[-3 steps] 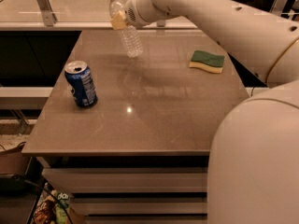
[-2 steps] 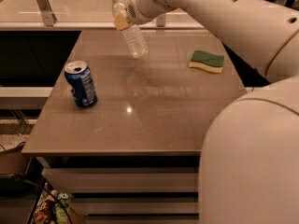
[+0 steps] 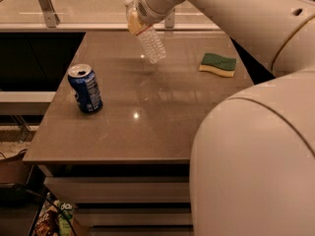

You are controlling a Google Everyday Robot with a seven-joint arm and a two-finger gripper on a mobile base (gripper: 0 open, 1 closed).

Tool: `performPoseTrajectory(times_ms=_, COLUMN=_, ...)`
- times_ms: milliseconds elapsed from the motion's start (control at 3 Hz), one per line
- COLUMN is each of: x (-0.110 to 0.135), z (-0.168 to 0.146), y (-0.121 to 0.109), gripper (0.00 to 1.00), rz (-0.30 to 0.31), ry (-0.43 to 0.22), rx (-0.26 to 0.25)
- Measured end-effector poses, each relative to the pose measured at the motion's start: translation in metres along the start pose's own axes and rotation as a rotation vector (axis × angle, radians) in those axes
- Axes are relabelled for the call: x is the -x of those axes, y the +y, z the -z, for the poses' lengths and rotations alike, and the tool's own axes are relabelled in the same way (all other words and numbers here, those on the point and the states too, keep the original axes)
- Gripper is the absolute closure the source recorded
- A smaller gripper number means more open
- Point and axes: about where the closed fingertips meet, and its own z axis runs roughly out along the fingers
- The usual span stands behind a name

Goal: Knock water bottle over

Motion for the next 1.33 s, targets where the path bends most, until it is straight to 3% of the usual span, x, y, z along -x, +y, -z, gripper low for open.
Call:
performPoseTrajectory(times_ms=667, x=-0.031, z=-0.009, y=-0.001, gripper=1.00, rz=-0.019, ry=0.133, rx=0.021)
performPoseTrajectory(times_ms=1333, x=-0.048, z=-0.030, y=0.007, gripper=1.00, rz=0.040, ry=0.302, rx=0.030)
